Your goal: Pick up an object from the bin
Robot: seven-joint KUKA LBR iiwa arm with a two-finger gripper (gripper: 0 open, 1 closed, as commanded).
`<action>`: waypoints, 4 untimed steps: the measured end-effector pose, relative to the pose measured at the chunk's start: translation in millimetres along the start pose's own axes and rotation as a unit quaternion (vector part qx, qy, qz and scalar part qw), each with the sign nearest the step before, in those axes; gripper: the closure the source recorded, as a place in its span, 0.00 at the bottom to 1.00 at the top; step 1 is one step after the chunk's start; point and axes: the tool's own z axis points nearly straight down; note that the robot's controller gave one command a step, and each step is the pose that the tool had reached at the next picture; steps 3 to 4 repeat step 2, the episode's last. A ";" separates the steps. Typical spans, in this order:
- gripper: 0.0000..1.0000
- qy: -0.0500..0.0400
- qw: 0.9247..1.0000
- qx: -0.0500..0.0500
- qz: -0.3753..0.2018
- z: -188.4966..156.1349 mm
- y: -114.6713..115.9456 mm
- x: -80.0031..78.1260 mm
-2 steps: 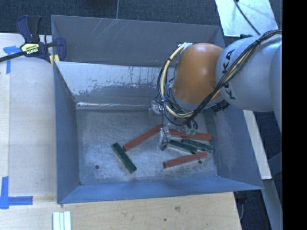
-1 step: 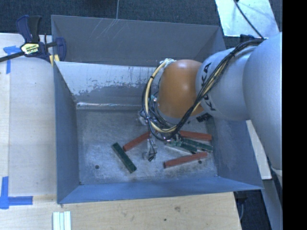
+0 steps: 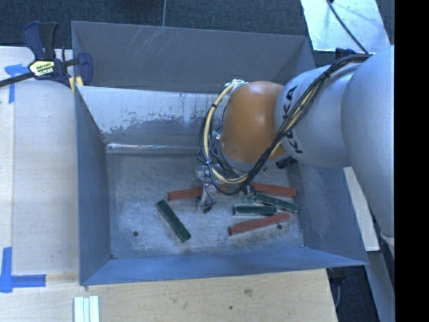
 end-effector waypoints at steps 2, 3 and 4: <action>1.00 -0.003 1.000 -0.002 -0.001 -151.8 122.6 5.6; 1.00 -0.003 1.000 -0.002 -0.001 -151.8 122.6 5.6; 1.00 -0.003 1.000 -0.002 -0.001 -151.8 122.6 5.6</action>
Offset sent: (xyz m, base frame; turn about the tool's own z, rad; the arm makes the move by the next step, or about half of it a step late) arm -0.0105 0.0459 0.0517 0.0141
